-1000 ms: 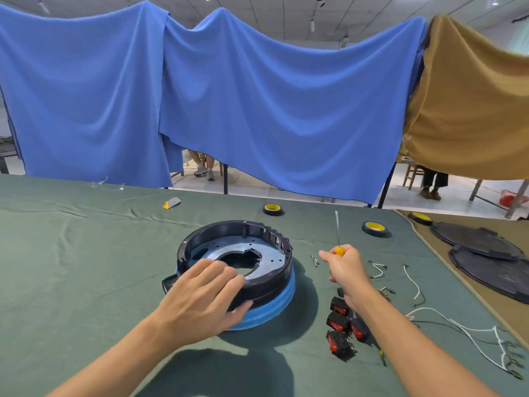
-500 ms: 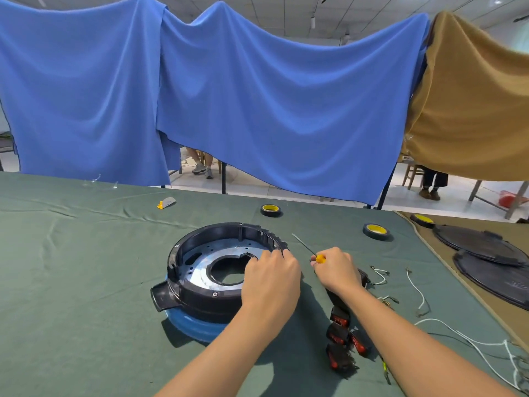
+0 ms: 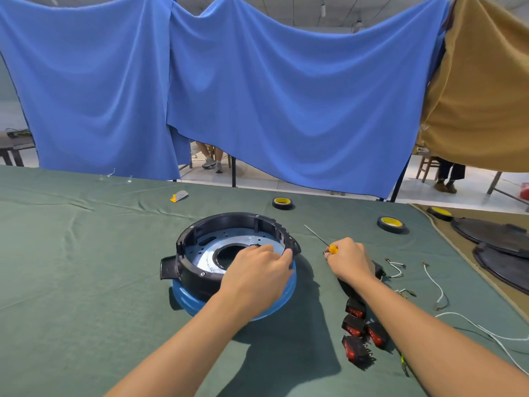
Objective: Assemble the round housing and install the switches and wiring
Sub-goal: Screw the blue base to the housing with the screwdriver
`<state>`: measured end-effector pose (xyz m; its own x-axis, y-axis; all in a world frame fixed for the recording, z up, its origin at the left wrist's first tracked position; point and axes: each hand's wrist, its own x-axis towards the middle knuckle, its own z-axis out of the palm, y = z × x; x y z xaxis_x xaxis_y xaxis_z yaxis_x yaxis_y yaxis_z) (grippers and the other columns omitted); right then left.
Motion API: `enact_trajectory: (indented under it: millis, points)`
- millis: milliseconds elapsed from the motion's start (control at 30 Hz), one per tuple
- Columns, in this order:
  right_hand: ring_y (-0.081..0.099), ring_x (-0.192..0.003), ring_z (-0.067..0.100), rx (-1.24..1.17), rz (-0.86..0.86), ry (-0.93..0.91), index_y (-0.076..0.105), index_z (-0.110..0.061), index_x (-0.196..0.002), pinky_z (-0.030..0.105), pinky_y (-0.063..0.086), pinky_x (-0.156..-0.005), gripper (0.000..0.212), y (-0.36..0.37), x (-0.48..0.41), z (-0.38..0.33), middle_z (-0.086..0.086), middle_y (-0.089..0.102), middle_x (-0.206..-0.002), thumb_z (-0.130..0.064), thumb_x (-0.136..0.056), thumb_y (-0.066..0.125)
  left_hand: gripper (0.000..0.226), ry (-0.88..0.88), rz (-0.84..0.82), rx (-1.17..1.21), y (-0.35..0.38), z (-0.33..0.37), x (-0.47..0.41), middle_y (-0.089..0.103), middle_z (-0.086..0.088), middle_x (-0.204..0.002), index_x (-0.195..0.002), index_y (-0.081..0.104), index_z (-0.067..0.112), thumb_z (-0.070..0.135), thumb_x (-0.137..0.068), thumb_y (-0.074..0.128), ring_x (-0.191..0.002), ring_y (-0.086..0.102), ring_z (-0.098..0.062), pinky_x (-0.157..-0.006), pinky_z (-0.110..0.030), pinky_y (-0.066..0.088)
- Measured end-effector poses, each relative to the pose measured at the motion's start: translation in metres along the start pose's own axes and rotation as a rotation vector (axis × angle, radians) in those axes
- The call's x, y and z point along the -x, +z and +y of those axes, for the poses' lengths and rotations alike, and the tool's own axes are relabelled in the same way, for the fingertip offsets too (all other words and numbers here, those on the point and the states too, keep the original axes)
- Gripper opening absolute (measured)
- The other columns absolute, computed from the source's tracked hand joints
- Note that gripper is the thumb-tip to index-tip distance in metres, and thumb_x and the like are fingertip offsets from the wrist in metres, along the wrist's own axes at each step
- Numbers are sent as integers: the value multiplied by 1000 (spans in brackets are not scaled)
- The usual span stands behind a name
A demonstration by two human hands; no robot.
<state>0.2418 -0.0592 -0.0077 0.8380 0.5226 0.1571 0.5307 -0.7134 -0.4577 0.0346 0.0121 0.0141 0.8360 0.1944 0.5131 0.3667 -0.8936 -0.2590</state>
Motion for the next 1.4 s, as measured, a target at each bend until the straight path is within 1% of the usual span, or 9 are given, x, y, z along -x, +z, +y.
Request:
enact_trajectory:
  millis: [167,300,500,667,867,1000,1133,1300,1400]
  points:
    - [56,-71,28,7,-21,39,55,-16,-66,27,36,-52,26,3,-4,-4,6,59,-73,-22,-91,60,29,51,26,140,-2,-22,7,65,3,-79,-107,58,22,42,-99,39,-84,57,-21,-62,-32,37]
    - [59,-77,29,1,-44,43,54,-15,-72,30,40,-59,24,1,-3,-4,9,63,-83,-28,-91,62,30,92,57,166,-4,-23,10,61,4,-68,-97,64,23,42,-97,41,-73,55,-19,-61,-35,47]
    - [61,-81,25,-57,-41,51,69,-16,-86,34,53,-67,9,-4,1,4,7,66,-89,-21,-89,63,32,96,157,170,-2,-12,6,54,6,-55,-83,71,24,40,-94,46,-58,50,-17,-50,-30,42]
    - [60,-80,28,-116,-5,62,68,-13,-79,36,51,-68,11,-16,8,11,8,66,-84,-17,-88,62,30,18,196,174,-2,-4,1,63,6,-61,-89,75,26,47,-91,53,-66,62,-18,-59,-30,50]
    - [57,-71,17,-338,48,-194,66,-26,-68,26,41,-58,18,-46,32,1,-5,65,-70,-23,-85,71,47,-112,179,65,-2,2,-3,65,7,-66,-77,67,23,61,-91,43,-72,63,-18,-66,-29,35]
    - [56,-59,2,-420,-49,-368,68,-27,-70,19,42,-56,15,-56,56,-17,-16,63,-58,-22,-82,74,39,-108,281,17,9,12,9,59,4,-51,-58,62,19,45,-87,62,-54,58,-20,-57,-32,47]
    - [66,-82,15,-396,-120,-481,73,-22,-83,29,52,-79,6,-55,71,-28,-7,72,-77,-16,-85,72,35,-118,482,-26,25,15,17,55,2,-53,-62,62,18,38,-91,60,-55,54,-23,-55,-33,45]
    - [63,-75,1,-423,-93,-511,71,-27,-82,17,47,-73,11,-52,80,-30,-14,69,-77,-17,-86,72,34,-124,516,-24,28,15,18,57,2,-55,-65,65,17,37,-92,59,-58,55,-22,-57,-35,44]
    - [64,-78,7,-423,-65,-532,73,-21,-85,12,46,-72,6,-48,81,-33,-9,70,-79,-15,-86,72,33,-131,521,-28,29,16,19,57,3,-55,-66,66,17,37,-91,60,-57,55,-22,-57,-34,44]
